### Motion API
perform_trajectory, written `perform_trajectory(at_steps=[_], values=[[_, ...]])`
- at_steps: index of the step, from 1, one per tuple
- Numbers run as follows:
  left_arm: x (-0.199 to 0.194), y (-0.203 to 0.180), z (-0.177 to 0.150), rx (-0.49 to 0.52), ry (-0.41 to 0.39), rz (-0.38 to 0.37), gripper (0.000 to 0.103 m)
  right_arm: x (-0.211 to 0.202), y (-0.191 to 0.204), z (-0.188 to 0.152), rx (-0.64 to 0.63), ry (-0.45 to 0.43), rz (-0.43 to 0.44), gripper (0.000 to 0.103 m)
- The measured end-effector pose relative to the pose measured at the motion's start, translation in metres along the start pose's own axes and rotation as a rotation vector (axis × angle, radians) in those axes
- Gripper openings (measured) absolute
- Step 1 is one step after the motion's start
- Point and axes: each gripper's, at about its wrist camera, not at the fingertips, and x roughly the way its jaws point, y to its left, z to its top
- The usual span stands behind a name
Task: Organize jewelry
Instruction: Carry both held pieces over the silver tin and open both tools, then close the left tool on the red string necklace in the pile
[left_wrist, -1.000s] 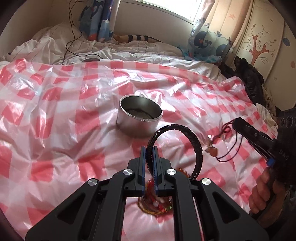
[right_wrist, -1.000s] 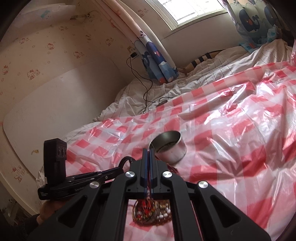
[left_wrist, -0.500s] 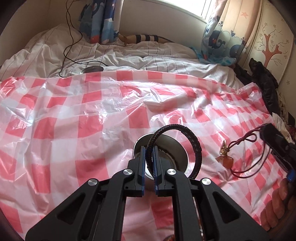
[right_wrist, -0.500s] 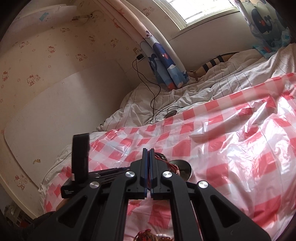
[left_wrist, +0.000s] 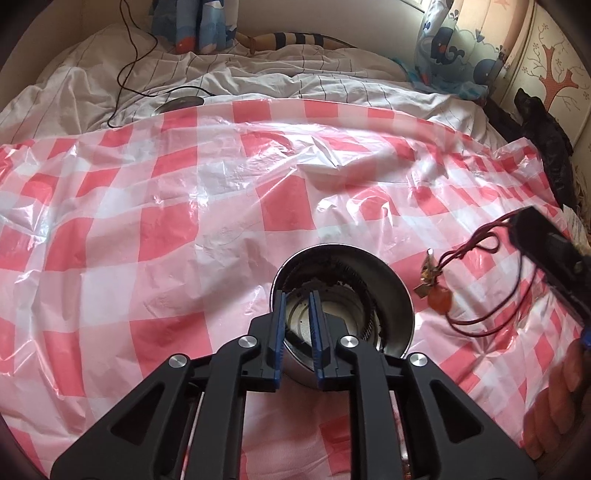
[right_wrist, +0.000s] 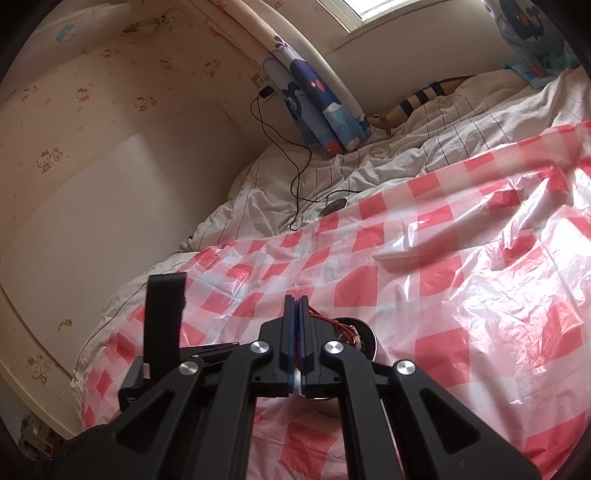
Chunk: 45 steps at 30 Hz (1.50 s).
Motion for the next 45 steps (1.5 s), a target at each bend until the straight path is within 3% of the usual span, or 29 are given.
perform_trajectory(at_steps=[1, 3, 5, 8, 9, 12, 14, 15, 16, 17, 22, 27, 30, 37, 41, 45], values=[[-0.002, 0.000, 0.000, 0.005, 0.002, -0.003, 0.019, 0.002, 0.000, -0.001, 0.002, 0.003, 0.001, 0.003], [-0.009, -0.001, 0.001, 0.017, -0.010, 0.029, 0.040, 0.007, 0.000, -0.002, 0.008, 0.009, 0.010, 0.003], [-0.020, 0.005, 0.002, -0.002, -0.039, 0.039, 0.046, 0.010, 0.001, -0.002, 0.022, 0.011, 0.034, 0.003], [-0.042, 0.022, -0.002, -0.050, -0.074, 0.047, 0.052, 0.023, -0.002, -0.004, 0.088, 0.033, 0.142, 0.003], [-0.048, 0.028, -0.005, -0.064, -0.083, 0.048, 0.054, 0.031, -0.002, -0.005, 0.085, 0.069, 0.125, 0.003], [-0.066, 0.044, -0.019, -0.110, -0.105, 0.054, 0.058, 0.057, 0.003, -0.018, -0.049, 0.180, -0.144, 0.003], [-0.072, 0.053, -0.027, -0.133, -0.111, 0.060, 0.060, 0.061, -0.001, -0.025, -0.056, 0.205, -0.215, 0.006], [-0.075, 0.057, -0.032, -0.148, -0.112, 0.057, 0.060, 0.059, -0.003, -0.027, -0.044, 0.206, -0.211, 0.012], [-0.075, 0.059, -0.037, -0.161, -0.109, 0.054, 0.061, 0.054, -0.003, -0.028, -0.047, 0.195, -0.213, 0.028], [-0.076, 0.061, -0.042, -0.170, -0.105, 0.054, 0.061, 0.048, 0.000, -0.028, -0.060, 0.178, -0.223, 0.036], [-0.076, 0.050, -0.077, -0.144, -0.069, 0.052, 0.063, 0.005, 0.011, -0.036, -0.093, 0.136, -0.250, 0.037], [-0.078, 0.028, -0.118, -0.079, -0.021, 0.020, 0.064, -0.054, 0.020, -0.086, -0.138, 0.165, -0.327, 0.038], [-0.081, 0.010, -0.127, -0.015, -0.018, -0.012, 0.065, -0.078, 0.012, -0.112, -0.072, 0.167, -0.344, 0.038], [-0.082, -0.017, -0.140, 0.121, -0.016, -0.099, 0.065, -0.077, 0.016, -0.113, -0.056, 0.141, -0.301, 0.038], [-0.081, -0.025, -0.147, 0.204, -0.036, -0.086, 0.065, -0.070, 0.014, -0.116, -0.050, 0.162, -0.299, 0.038], [-0.083, -0.030, -0.143, 0.222, -0.080, -0.101, 0.065, -0.066, 0.012, -0.116, -0.037, 0.167, -0.285, 0.038]])
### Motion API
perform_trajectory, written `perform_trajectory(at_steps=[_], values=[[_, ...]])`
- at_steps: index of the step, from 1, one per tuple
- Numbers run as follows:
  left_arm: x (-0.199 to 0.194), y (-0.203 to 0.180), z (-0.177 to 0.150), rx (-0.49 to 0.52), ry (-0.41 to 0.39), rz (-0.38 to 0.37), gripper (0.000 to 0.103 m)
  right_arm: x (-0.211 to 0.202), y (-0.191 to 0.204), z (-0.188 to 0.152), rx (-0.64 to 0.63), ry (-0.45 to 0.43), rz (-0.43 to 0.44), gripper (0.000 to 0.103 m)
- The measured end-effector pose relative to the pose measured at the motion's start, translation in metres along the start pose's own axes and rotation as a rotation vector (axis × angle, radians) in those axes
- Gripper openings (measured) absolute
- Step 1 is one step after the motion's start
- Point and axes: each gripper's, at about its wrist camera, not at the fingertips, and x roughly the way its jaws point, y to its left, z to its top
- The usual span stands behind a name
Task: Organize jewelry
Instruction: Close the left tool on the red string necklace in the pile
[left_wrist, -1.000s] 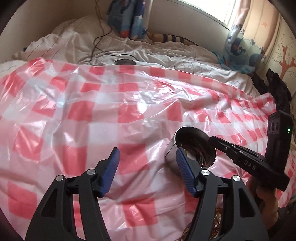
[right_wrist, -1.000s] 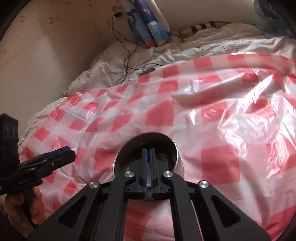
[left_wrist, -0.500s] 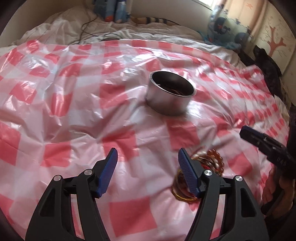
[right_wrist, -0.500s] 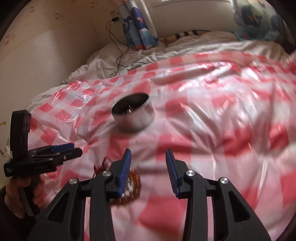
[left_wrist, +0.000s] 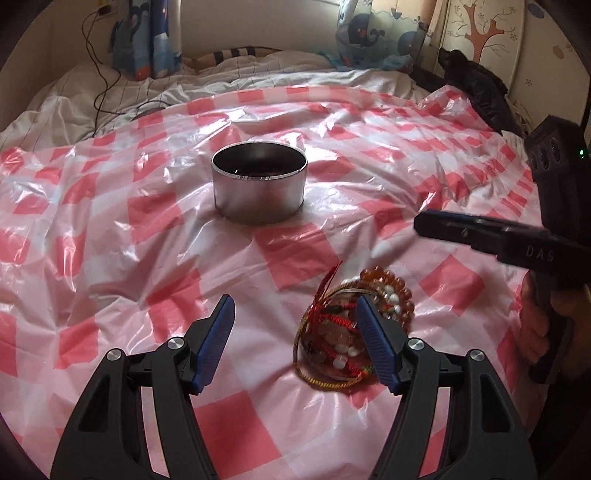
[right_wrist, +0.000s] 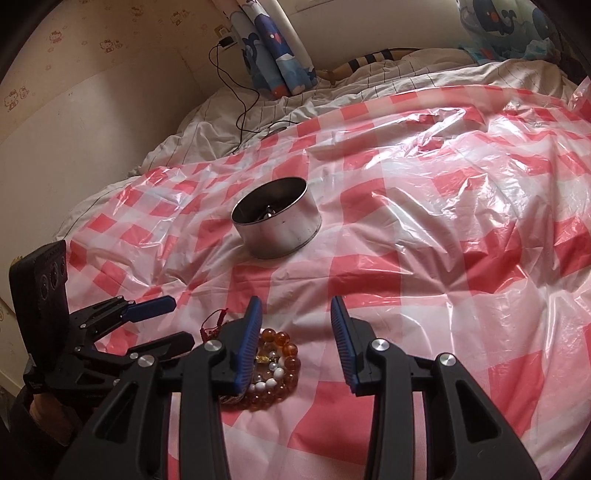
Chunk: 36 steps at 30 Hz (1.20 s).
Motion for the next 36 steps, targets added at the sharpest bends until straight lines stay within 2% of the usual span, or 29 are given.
perform_trajectory(at_steps=[7, 10, 12, 16, 18, 20, 25, 30, 34, 36], values=[[0.015, -0.012, 0.003, 0.049, 0.006, -0.022, 0.064, 0.002, 0.002, -0.001, -0.004, 0.003, 0.009, 0.039], [0.017, -0.012, 0.004, 0.032, 0.004, -0.028, 0.053, 0.003, 0.002, -0.001, -0.002, 0.005, 0.012, 0.041], [0.019, -0.010, 0.004, 0.019, 0.006, -0.047, 0.039, 0.003, 0.002, 0.000, 0.000, 0.004, 0.013, 0.042], [0.029, -0.006, 0.001, -0.001, 0.052, -0.050, 0.022, 0.004, 0.003, 0.000, -0.001, 0.003, 0.018, 0.043], [0.029, -0.007, 0.001, 0.004, 0.050, -0.038, 0.004, 0.003, 0.003, 0.000, -0.003, 0.001, 0.021, 0.043], [0.022, -0.005, 0.003, -0.004, 0.023, -0.034, 0.003, 0.003, 0.004, 0.001, -0.005, -0.002, 0.026, 0.043], [0.002, 0.017, 0.010, -0.112, -0.036, -0.112, 0.002, 0.003, 0.008, 0.000, -0.023, 0.003, 0.043, 0.043], [0.003, 0.038, 0.008, -0.215, -0.012, -0.186, 0.002, 0.006, 0.028, -0.005, -0.124, 0.016, 0.062, 0.045], [0.012, 0.045, 0.005, -0.250, 0.029, -0.162, 0.003, 0.011, 0.055, -0.014, -0.261, 0.033, 0.072, 0.048], [0.013, 0.045, 0.005, -0.251, 0.031, -0.158, 0.003, 0.016, 0.063, -0.018, -0.289, 0.045, 0.087, 0.048]])
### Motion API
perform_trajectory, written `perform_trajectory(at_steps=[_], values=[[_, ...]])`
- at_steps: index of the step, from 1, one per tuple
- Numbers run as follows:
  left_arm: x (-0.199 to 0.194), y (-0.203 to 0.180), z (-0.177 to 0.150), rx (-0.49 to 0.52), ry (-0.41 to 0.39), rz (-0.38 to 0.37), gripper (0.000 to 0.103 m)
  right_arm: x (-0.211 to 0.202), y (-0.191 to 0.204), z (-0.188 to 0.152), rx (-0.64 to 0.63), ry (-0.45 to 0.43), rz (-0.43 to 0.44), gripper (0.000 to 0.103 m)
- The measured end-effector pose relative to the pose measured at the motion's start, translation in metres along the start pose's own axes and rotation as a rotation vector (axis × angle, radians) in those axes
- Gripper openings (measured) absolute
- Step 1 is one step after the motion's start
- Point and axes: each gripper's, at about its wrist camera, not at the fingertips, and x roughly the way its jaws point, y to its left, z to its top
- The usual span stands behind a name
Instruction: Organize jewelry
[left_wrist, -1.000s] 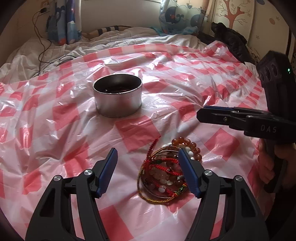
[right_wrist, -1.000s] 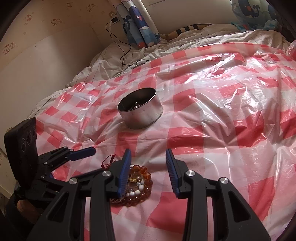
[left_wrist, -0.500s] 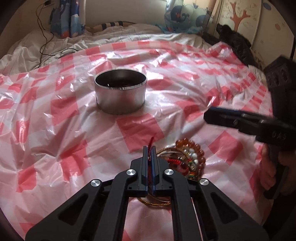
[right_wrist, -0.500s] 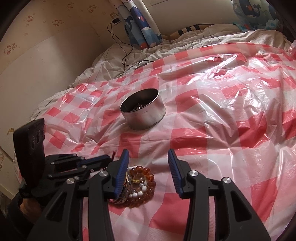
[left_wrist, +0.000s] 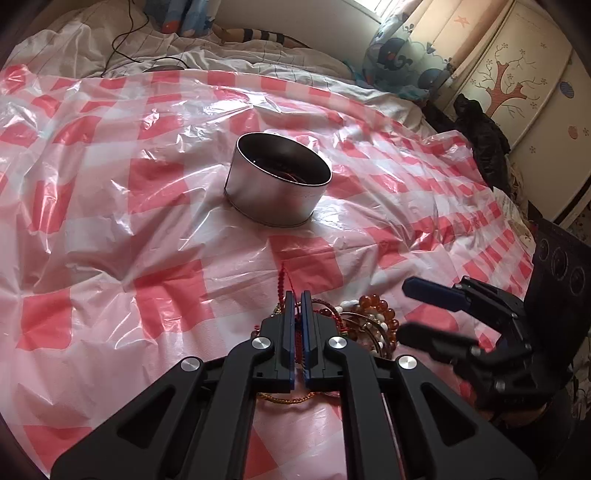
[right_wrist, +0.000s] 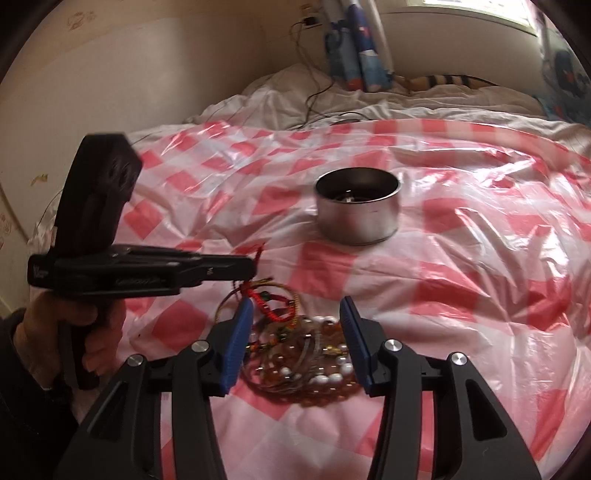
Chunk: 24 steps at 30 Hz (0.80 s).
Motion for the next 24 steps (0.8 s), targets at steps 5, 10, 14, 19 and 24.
perform_trajectory(at_steps=[5, 10, 14, 19, 24], values=[[-0.008, 0.003, 0.002, -0.026, -0.027, -0.037, 0.003, 0.005, 0.017, 0.000, -0.068, -0.026, 0.022, 0.048], [-0.016, -0.001, 0.003, -0.018, -0.029, -0.093, 0.003, 0.020, 0.039, 0.003, -0.160, -0.035, 0.082, 0.048], [-0.022, -0.006, 0.004, 0.023, -0.023, -0.099, 0.003, 0.040, 0.046, 0.005, -0.192, 0.023, 0.111, 0.035], [-0.031, 0.004, 0.007, -0.002, -0.053, -0.073, 0.003, 0.051, 0.055, -0.004, -0.234, 0.116, 0.207, 0.028], [-0.041, 0.019, 0.011, -0.047, -0.082, -0.058, 0.003, 0.056, 0.070, -0.015, -0.305, 0.166, 0.238, 0.028]])
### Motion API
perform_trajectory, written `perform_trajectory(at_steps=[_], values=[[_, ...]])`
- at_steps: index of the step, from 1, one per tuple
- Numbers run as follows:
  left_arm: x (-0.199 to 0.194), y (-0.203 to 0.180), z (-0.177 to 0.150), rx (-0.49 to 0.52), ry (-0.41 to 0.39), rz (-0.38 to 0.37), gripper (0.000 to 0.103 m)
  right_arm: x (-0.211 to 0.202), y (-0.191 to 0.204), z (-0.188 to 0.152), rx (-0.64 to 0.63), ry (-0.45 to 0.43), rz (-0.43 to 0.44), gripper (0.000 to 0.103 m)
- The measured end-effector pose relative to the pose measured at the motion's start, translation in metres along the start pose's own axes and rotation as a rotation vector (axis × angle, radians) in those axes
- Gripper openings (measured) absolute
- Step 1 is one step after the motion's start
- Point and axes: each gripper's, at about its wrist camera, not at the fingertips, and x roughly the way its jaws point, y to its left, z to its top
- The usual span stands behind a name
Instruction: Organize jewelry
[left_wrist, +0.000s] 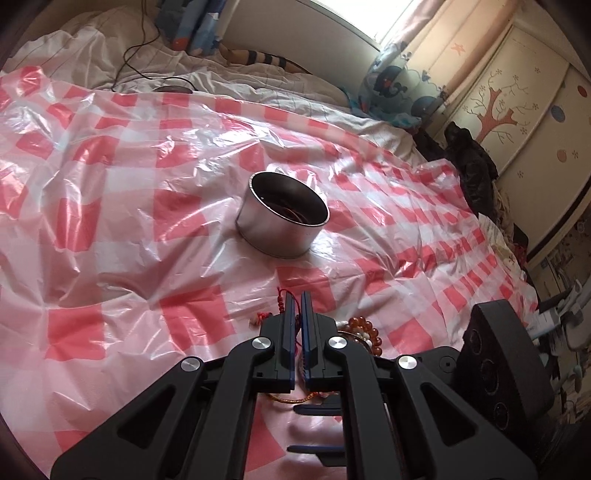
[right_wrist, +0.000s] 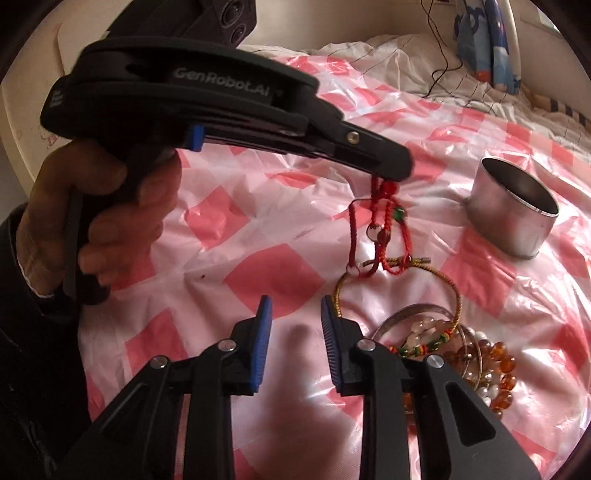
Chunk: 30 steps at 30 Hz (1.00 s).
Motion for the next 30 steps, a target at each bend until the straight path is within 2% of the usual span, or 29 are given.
perform_trajectory(at_steps=[2, 6, 9, 15, 18, 20, 22, 24, 26, 30], values=[[-0.002, 0.002, 0.001, -0.003, -0.004, 0.005, 0.003, -0.009, -0.009, 0.001, 0.045, -0.053, -0.009, 0.028], [-0.002, 0.003, 0.000, 0.007, 0.005, 0.007, 0.003, -0.021, -0.024, 0.003, 0.118, -0.129, -0.090, 0.032], [0.000, 0.001, 0.000, 0.012, 0.017, -0.010, 0.003, -0.019, -0.026, 0.007, 0.124, -0.124, -0.095, 0.035], [-0.001, -0.008, -0.003, 0.025, 0.045, -0.114, 0.003, -0.021, -0.019, 0.012, 0.101, -0.151, -0.101, 0.037], [0.005, -0.018, -0.007, 0.076, 0.087, -0.100, 0.003, -0.023, -0.021, 0.011, 0.110, -0.152, -0.064, 0.037], [0.012, -0.022, -0.010, 0.102, 0.122, -0.075, 0.004, -0.020, -0.021, 0.010, 0.114, -0.138, -0.027, 0.021], [0.016, -0.022, -0.012, 0.111, 0.136, -0.049, 0.009, -0.019, -0.019, 0.010, 0.109, -0.128, 0.003, 0.013], [0.016, -0.016, -0.012, 0.089, 0.137, -0.027, 0.029, -0.018, -0.017, 0.010, 0.108, -0.117, 0.027, 0.011], [0.014, -0.007, -0.010, 0.056, 0.126, -0.001, 0.041, -0.016, -0.014, 0.010, 0.098, -0.101, 0.035, 0.011], [0.007, 0.012, -0.007, -0.012, 0.111, 0.020, 0.044, -0.012, -0.013, 0.007, 0.095, -0.071, 0.003, 0.011]])
